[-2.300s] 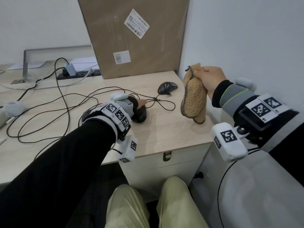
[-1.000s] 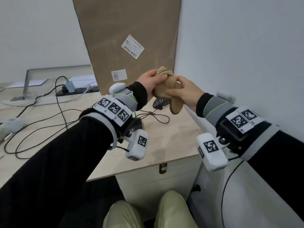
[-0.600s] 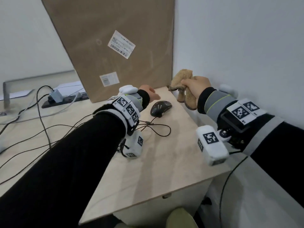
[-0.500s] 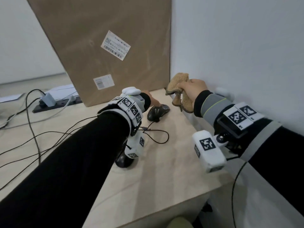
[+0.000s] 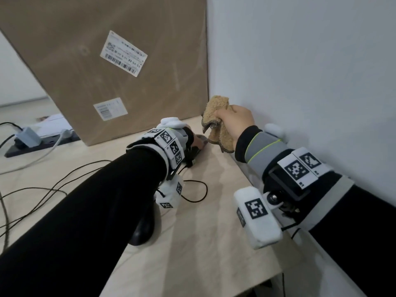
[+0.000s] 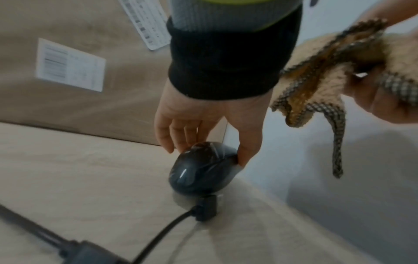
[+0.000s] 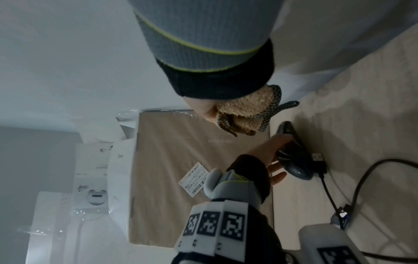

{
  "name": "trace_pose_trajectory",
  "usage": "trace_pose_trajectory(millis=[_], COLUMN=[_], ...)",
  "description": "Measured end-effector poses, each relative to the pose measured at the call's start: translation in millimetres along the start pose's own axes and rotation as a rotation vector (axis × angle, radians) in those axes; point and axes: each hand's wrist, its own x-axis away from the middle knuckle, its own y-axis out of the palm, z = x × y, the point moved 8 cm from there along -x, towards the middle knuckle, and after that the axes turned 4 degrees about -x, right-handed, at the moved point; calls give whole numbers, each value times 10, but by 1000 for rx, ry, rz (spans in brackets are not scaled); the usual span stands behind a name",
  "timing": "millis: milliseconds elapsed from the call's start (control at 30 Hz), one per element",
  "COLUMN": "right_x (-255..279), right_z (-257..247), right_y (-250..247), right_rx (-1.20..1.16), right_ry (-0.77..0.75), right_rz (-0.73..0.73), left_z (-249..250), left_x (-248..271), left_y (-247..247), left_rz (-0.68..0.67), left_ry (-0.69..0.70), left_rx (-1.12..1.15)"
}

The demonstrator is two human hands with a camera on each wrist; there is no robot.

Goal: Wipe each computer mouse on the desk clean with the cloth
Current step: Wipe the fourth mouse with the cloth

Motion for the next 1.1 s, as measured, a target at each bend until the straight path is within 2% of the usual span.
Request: trace_pose_trajectory(millis=[67, 167, 267, 367, 500, 600, 667, 767, 900, 1100], right_x=[97, 273, 537, 858, 1223, 1598, 1872, 2255, 2604, 2317], right_z=[-90, -254, -421, -575, -740, -807, -813, -625, -370, -466], right_y=[-4, -52, -90, -84, -56, -27, 44, 89, 23, -122], right_rx=[-22, -43, 1, 18, 61, 213, 275, 311, 436, 528], right_ry=[-47, -144, -247, -345, -483, -595, -665, -660, -706, -570], right_rz=[-1, 21, 28, 28, 31, 56, -15, -154, -193, -151], left_z=[-113, -228, -255, -276, -243, -213, -176, -178, -144, -120], left_x=[66, 348, 766, 1236, 1715, 2100, 2277, 2506, 2745, 2947], left_y=[-116, -324, -469, -527, -436, -328, -259, -139, -13, 291], left_rz=[-19, -47, -109, -202, -256, -255, -272, -314, -363, -384], left_ry=[-78, -146, -70, 43, 92, 87, 103, 102, 157, 19], left_rx=[331, 972, 1462, 1750, 1897, 1977, 1997, 2119, 2191, 2089])
